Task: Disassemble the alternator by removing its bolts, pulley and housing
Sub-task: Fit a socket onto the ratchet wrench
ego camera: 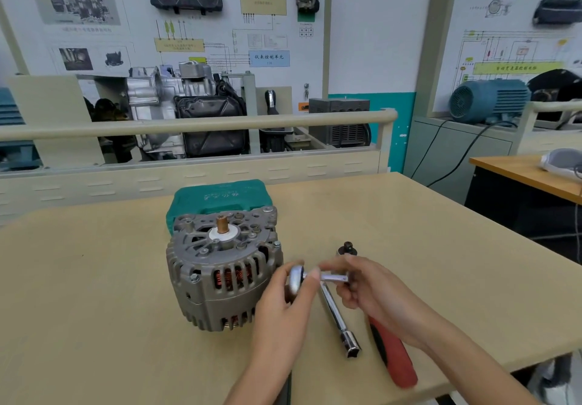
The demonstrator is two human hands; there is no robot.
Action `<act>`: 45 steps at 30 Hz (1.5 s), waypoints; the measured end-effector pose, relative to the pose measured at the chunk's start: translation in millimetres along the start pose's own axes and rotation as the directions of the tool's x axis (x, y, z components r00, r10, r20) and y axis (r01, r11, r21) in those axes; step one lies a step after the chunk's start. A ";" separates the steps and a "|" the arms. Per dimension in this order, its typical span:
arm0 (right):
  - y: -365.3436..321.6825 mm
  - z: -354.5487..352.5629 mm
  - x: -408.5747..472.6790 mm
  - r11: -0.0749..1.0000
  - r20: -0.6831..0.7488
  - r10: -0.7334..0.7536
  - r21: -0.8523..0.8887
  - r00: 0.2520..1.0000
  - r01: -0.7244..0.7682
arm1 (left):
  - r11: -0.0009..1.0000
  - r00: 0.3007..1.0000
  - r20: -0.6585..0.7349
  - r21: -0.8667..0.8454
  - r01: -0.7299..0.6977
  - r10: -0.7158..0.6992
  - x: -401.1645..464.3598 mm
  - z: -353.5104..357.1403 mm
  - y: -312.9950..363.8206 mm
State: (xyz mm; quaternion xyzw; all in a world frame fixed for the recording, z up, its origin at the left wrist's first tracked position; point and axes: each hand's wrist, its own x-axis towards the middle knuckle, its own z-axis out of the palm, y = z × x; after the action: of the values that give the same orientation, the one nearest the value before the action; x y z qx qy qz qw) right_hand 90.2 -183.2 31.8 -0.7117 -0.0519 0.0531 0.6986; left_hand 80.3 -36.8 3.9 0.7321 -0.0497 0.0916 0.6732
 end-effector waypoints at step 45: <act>-18.1 48.8 -17.4 0.527 -0.029 0.014 0.850 0.999 0.017 | 0.926 0.908 -0.184 0.082 -0.368 0.377 -23.4 -7.2 28.2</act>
State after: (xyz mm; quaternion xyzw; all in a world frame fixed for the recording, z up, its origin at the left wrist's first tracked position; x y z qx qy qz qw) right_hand 65.7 -137.2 49.1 -0.2828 -0.0090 0.0596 0.9573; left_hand 51.4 -33.3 27.3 0.7117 -0.1195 0.2914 0.6280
